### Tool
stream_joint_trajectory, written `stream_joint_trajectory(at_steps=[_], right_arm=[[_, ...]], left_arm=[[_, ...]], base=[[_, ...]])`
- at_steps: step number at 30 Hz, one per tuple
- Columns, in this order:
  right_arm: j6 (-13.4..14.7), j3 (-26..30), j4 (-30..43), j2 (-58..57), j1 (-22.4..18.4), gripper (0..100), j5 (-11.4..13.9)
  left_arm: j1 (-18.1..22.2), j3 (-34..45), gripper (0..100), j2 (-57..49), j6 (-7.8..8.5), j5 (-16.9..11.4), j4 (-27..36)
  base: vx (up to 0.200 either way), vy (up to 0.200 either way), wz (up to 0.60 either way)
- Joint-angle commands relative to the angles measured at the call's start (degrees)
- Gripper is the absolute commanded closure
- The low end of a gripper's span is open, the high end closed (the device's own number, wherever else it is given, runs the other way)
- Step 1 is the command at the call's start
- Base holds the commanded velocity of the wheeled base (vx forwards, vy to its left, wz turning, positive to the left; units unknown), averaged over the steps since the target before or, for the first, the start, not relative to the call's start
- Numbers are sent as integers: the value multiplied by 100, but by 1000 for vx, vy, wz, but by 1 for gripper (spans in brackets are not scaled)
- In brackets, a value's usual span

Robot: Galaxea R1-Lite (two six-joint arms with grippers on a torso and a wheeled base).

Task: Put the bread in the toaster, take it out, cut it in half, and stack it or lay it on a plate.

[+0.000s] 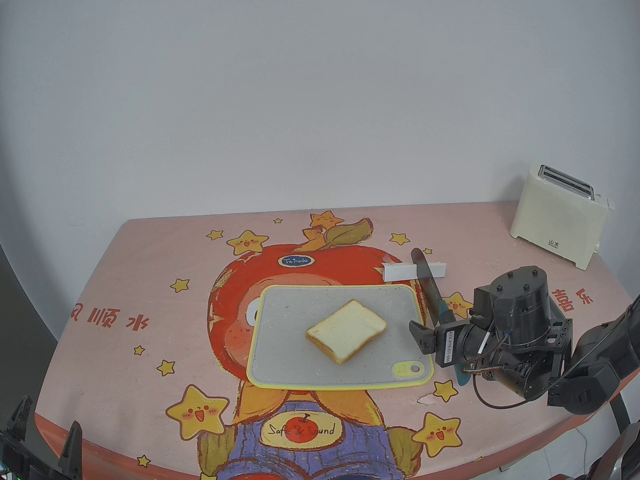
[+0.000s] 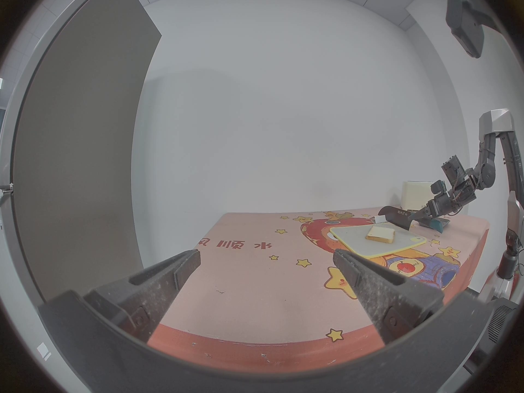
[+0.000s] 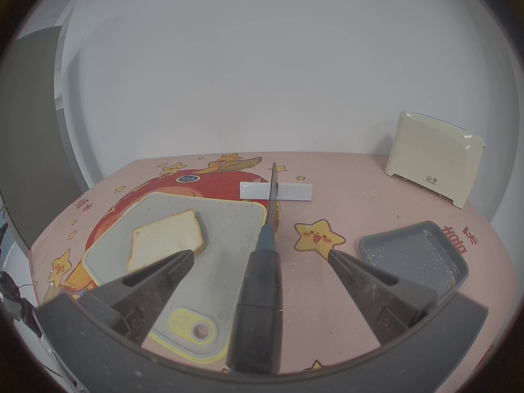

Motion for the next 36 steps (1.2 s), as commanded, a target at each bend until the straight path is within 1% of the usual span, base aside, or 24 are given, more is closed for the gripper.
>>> stream_joint_trajectory(at_steps=[1, 16, 17, 36], right_arm=[[-3, -1, 0, 32, 3, 0, -20], [-3, -1, 0, 41, 3, 0, -38], [-3, -1, 0, 41, 3, 100, -38], [-3, -1, 0, 32, 3, 100, -29]], left_arm=[[9, 101, 0, -93, -11, 1, -4], [1, 101, 0, -93, -11, 1, -4], [9, 101, 0, -93, -2, 1, -4], [1, 101, 0, -93, -11, 1, 5]], base=[[0, 0, 0], [0, 0, 0], [0, 0, 0], [0, 0, 0]])
